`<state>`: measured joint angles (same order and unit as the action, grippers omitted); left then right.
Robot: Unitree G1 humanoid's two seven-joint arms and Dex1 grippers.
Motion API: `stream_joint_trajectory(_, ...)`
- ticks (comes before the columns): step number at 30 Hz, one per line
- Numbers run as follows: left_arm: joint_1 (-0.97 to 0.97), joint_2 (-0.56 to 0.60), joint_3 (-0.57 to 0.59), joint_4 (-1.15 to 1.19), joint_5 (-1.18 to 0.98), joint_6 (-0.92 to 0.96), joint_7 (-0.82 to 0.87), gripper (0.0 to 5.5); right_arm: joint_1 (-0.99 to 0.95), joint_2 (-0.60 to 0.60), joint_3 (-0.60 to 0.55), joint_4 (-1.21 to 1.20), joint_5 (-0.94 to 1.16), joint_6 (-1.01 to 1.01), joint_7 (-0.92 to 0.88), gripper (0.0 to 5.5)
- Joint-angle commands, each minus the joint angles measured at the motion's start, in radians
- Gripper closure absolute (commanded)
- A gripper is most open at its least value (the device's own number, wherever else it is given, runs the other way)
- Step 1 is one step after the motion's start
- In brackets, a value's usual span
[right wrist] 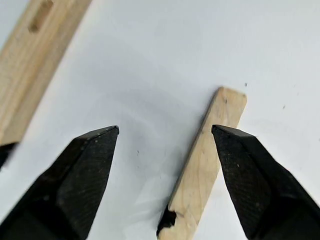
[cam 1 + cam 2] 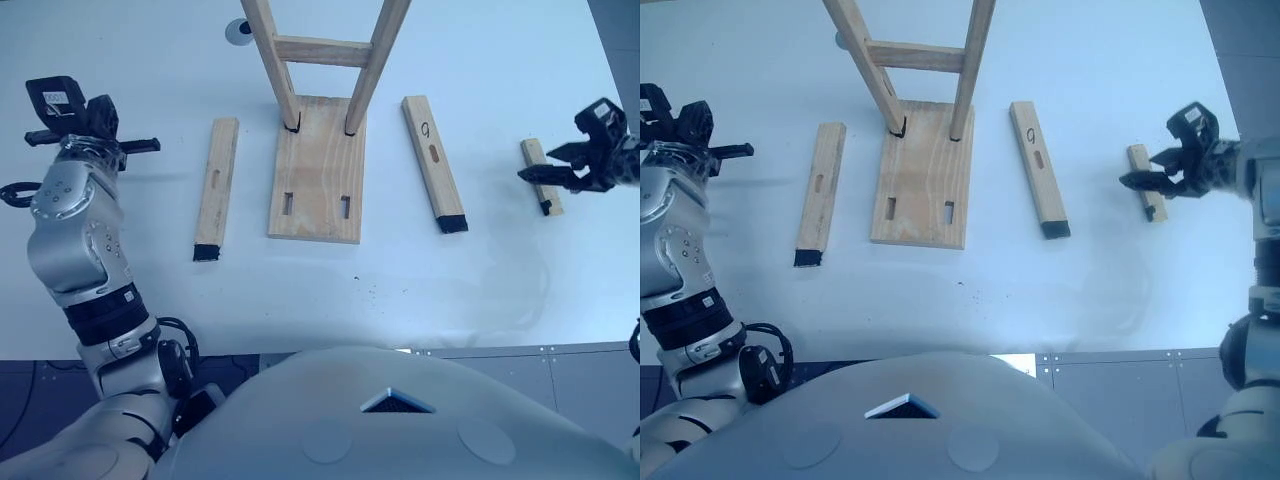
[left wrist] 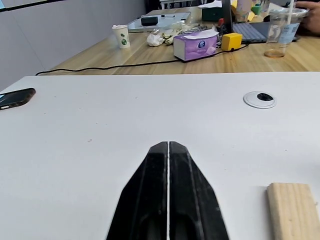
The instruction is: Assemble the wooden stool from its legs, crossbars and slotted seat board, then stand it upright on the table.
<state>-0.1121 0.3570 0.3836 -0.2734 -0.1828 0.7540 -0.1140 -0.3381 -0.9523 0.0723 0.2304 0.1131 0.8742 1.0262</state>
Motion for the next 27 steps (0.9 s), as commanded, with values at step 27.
stream_joint_trajectory(27, -0.132, -0.037, -0.095, -0.319, -0.232, 0.052, -0.109, 5.5, 0.089, 0.185, -0.039, 0.409, 0.015, -0.169, -0.218, 4.21)
